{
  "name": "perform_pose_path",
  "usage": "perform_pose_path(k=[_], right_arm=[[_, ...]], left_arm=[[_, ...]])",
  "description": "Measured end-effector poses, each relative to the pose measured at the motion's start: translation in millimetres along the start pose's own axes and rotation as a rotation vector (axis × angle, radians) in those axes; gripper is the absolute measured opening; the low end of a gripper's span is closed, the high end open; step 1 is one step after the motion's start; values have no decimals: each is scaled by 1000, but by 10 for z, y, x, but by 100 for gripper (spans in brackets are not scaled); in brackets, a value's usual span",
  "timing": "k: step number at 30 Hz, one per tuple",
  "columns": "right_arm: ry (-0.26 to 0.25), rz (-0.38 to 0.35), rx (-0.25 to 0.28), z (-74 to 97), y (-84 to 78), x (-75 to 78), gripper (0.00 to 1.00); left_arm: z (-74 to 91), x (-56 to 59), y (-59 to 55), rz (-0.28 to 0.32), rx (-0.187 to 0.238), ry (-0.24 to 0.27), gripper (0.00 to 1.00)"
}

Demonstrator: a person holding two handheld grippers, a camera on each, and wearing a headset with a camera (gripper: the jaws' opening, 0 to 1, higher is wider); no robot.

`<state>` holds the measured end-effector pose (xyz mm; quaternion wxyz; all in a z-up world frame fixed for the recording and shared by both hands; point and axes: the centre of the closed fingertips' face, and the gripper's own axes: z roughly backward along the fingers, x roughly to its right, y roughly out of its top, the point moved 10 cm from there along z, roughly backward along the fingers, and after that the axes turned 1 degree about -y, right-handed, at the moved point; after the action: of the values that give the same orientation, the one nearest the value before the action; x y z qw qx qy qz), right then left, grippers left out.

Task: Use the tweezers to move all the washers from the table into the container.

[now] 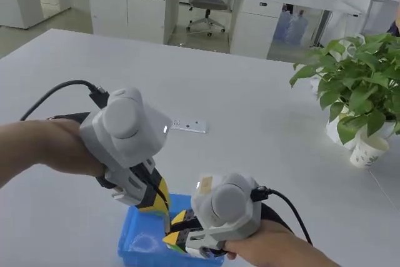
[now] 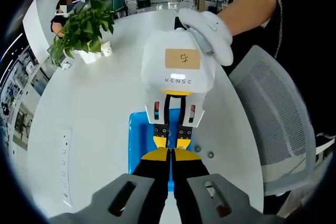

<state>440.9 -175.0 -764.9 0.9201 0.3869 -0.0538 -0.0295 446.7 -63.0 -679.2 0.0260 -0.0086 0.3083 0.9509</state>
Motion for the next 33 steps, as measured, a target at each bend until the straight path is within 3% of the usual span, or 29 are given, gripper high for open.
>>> perform_pose_path(k=[16, 33], right_arm=[[-10, 31, 23, 175, 171, -133, 11], [14, 43, 26, 182, 219, -427, 11]], left_arm=[[227, 180, 154, -11, -2, 12, 3], [256, 464, 136, -12, -29, -1, 3]])
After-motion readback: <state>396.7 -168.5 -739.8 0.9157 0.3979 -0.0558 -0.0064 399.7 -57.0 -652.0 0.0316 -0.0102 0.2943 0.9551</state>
